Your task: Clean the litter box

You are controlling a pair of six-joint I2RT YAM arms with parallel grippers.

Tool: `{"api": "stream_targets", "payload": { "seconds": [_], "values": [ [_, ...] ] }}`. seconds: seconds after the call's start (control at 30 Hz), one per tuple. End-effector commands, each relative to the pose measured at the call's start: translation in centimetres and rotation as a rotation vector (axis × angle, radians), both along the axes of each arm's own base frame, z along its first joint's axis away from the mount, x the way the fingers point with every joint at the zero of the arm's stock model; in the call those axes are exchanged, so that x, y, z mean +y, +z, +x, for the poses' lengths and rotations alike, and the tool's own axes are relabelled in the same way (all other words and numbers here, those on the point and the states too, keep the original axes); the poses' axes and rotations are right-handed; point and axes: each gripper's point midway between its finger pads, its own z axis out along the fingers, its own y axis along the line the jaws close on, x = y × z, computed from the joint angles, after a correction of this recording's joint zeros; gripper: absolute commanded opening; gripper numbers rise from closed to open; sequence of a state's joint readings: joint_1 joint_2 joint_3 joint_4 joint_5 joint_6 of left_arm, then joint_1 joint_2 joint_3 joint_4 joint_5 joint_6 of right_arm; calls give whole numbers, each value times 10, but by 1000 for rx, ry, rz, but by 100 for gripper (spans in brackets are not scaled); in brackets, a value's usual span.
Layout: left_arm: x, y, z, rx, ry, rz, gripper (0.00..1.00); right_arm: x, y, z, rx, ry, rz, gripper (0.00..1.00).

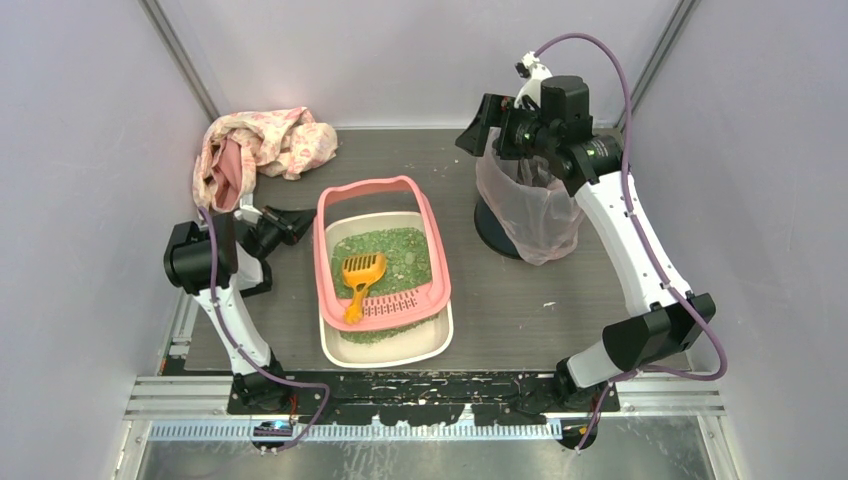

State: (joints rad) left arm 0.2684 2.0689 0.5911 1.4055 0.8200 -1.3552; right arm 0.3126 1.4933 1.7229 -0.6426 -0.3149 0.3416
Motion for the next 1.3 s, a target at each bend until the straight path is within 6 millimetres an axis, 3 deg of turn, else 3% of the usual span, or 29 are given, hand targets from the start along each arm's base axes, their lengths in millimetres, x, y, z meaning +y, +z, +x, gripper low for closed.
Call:
{"api": "stream_targets", "payload": {
  "seconds": [0.0,0.37,0.43,0.63,0.9,0.93,0.97,1.07,1.17,1.27],
  "values": [
    [3,5,8,-23,25,19,0,1,24,0,-68,3,10,95],
    [-27,15,-55,-6,-126,10,0,0,19,0,-69,-5,10,95],
    [-30,15,-63,-2,-141,6,0,3,9,1,-49,8,10,95],
    [-33,11,-72,9,-156,-1,0,13,-32,-6,26,16,-115,96],
    [-33,4,-72,22,-154,3,0,16,-50,-18,59,34,-117,96],
    [-33,3,-71,26,-153,-1,2,17,-52,-19,65,38,-119,96],
    [-33,2,-71,30,-157,-4,17,17,-54,-19,70,40,-120,96],
    [-33,-1,-70,40,-155,-9,41,17,-62,-20,88,43,-127,96],
    [-33,-2,-71,45,-154,-10,53,18,-69,-21,105,48,-131,97],
    [-32,-2,-72,43,-147,-7,58,19,-76,-21,119,50,-132,97]
  ]
}}
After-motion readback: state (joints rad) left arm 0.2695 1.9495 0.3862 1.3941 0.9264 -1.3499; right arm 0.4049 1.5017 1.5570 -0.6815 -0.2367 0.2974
